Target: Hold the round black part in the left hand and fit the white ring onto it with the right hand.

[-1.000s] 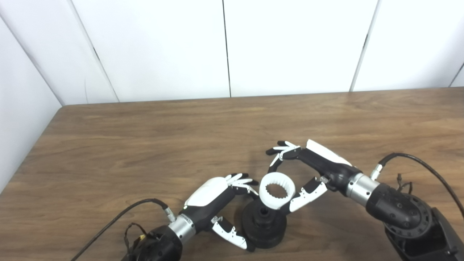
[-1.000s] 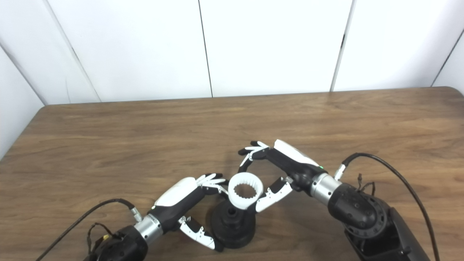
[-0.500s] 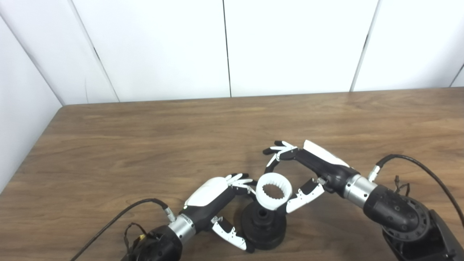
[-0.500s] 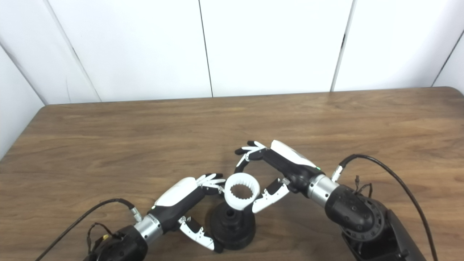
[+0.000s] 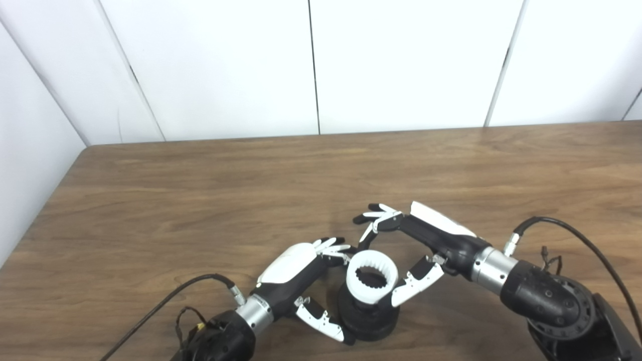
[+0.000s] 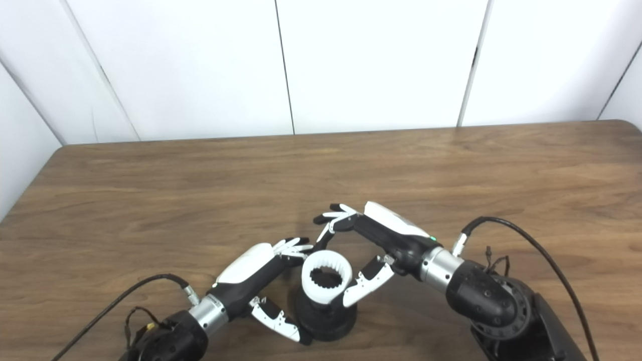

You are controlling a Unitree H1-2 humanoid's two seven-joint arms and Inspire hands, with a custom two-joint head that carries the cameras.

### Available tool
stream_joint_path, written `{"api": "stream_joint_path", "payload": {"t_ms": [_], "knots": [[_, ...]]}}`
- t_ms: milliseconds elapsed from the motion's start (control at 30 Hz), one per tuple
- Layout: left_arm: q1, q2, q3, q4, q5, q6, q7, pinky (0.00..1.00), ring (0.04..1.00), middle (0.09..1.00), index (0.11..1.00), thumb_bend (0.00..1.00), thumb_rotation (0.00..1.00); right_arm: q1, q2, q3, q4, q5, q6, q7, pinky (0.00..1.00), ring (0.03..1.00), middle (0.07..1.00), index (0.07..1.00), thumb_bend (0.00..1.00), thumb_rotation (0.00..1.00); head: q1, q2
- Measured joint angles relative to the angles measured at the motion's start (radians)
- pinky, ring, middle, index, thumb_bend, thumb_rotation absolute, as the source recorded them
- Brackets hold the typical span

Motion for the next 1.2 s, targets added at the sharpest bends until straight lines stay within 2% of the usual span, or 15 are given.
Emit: {"api": "stream_joint_path", "payload": {"t_ms": [300, 1200], "knots": [[0.000, -0.002, 0.000, 0.002, -0.001, -0.001, 0.003, 1.00, 0.988, 0.905, 0.592, 0.83, 0.23, -0.010, -0.003, -0.022, 0.000, 0.003, 0.000, 0.002, 0.95, 1.000, 0.887, 0.488, 0.53, 0.15, 0.000, 0.003], [-0.006, -0.002, 0.000, 0.002, 0.000, 0.001, 0.002, 1.00, 0.984, 0.901, 0.590, 0.83, 0.24, -0.010, -0.026, -0.017, -0.008, 0.005, 0.002, 0.057, 0.94, 1.000, 0.888, 0.489, 0.53, 0.15, 0.005, 0.014]]}}
